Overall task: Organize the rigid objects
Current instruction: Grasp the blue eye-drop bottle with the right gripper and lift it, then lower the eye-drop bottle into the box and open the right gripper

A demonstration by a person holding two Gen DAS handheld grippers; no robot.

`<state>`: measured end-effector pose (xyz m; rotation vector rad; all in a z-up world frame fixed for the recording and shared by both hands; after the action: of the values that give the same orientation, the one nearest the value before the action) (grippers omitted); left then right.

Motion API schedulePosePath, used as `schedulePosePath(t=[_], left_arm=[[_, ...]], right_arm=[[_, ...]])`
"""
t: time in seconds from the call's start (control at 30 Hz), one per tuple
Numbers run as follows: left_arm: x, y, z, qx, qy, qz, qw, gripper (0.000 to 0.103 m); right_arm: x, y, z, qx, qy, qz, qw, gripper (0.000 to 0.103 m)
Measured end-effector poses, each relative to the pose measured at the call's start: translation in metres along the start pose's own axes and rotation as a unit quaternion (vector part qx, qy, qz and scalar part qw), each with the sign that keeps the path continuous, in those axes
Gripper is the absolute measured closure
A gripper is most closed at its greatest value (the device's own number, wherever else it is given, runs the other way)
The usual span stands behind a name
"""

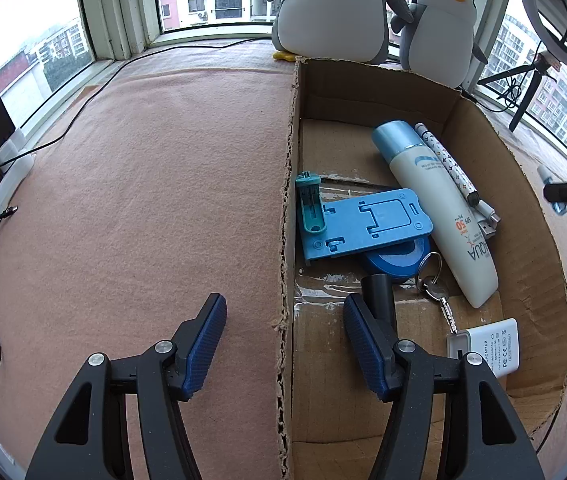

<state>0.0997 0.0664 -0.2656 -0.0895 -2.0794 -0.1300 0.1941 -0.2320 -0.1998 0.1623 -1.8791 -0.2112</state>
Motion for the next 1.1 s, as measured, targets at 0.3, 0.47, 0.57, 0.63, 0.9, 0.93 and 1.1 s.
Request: schedulePosePath(t=[0.3, 0.47, 0.57, 0.63, 0.9, 0.93, 1.1], left_arm=[[0.000, 0.000, 0.000, 0.001, 0.000, 0.000, 1.0000, 0.038], [0.000, 0.000, 0.000, 0.000, 0.000, 0.000, 1.0000, 0.038], [0.000, 0.000, 0.000, 0.000, 0.000, 0.000, 1.0000, 0.038], [0.000, -0.001, 0.000, 0.001, 0.000, 0.000, 1.0000, 0.038], [0.001, -0.001, 0.000, 0.000, 0.000, 0.000, 1.0000, 0.038], [0.001, -0.001, 0.000, 0.001, 0.000, 0.001, 1.0000, 0.038], [0.001, -0.001, 0.000, 0.001, 0.000, 0.001, 1.0000, 0.038]], right_arm=[[0.016, 0.057, -0.003, 0.033, -0.016, -0.045, 0.998, 0.075], [0.023, 0.096, 0.005, 0.061, -0.015, -0.079, 0.995, 0.075], [0.021, 0.117, 0.012, 0.085, -0.011, -0.084, 0.993, 0.075], [0.017, 0.127, 0.017, 0.098, -0.002, -0.083, 0.992, 0.075], [0.000, 0.158, 0.033, 0.131, 0.020, -0.084, 0.988, 0.075], [-0.003, 0.160, 0.034, 0.135, 0.023, -0.083, 0.987, 0.075], [-0.012, 0.168, 0.035, 0.137, 0.031, -0.084, 0.987, 0.075]])
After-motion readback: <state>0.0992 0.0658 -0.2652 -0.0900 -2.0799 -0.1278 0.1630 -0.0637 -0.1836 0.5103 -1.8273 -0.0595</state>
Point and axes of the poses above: each gripper's, at about its wrist camera, not at the fingertips, and x roughly against the way its jaws point, y to its left, z to its underside, the point moved 5 cm from there along -x, roughly the way its jaws point, and after that the axes turned 14 degrees about -x, right-handed, at the moved point
